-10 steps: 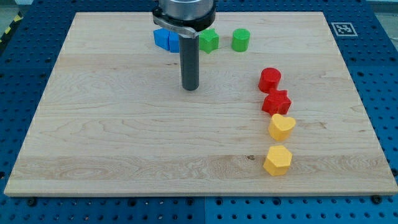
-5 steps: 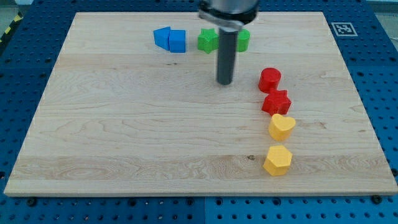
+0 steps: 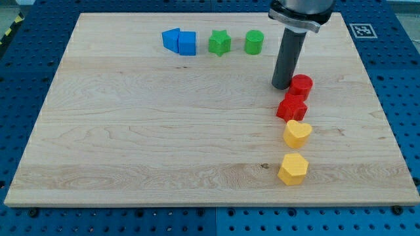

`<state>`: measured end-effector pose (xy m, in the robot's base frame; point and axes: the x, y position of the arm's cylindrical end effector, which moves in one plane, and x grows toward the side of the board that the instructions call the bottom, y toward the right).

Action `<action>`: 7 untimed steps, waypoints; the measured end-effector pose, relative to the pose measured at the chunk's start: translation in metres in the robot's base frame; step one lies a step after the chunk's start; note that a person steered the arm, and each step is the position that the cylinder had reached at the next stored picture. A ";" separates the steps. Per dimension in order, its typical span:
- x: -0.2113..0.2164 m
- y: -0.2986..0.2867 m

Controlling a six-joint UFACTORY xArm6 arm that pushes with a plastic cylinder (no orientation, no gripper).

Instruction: Move the red circle diagonal to the heart

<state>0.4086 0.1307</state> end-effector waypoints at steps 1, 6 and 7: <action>0.000 0.003; 0.056 -0.064; 0.056 -0.038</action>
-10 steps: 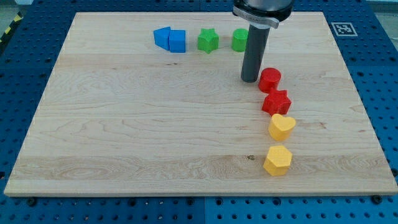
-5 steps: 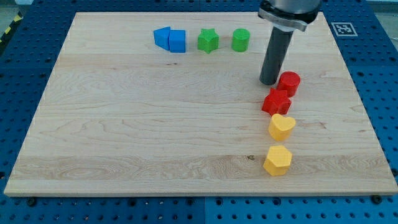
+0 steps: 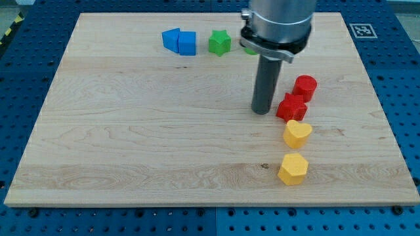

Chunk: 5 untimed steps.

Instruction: Move the red circle diagonal to the heart

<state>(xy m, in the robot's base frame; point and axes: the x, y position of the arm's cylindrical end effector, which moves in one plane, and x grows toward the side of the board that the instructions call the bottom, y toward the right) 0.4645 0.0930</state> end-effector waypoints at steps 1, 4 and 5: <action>0.000 0.028; 0.000 0.099; 0.014 0.082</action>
<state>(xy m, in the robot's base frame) 0.4780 0.1749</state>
